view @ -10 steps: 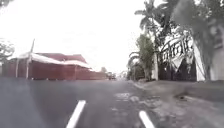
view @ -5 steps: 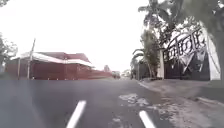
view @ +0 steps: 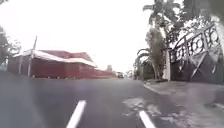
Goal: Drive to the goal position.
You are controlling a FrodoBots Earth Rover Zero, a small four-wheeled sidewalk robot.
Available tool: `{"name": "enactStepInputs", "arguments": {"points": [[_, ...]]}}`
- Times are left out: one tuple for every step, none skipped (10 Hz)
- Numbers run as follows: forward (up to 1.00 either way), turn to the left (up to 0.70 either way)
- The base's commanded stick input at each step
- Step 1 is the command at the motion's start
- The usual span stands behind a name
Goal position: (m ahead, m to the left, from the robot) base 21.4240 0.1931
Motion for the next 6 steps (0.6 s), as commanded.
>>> {"name": "enactStepInputs", "arguments": {"points": [[1.0, -0.01], [1.0, -0.3], [1.0, -0.4], [1.0, -0.4], [1.0, -0.4], [1.0, -0.4]]}}
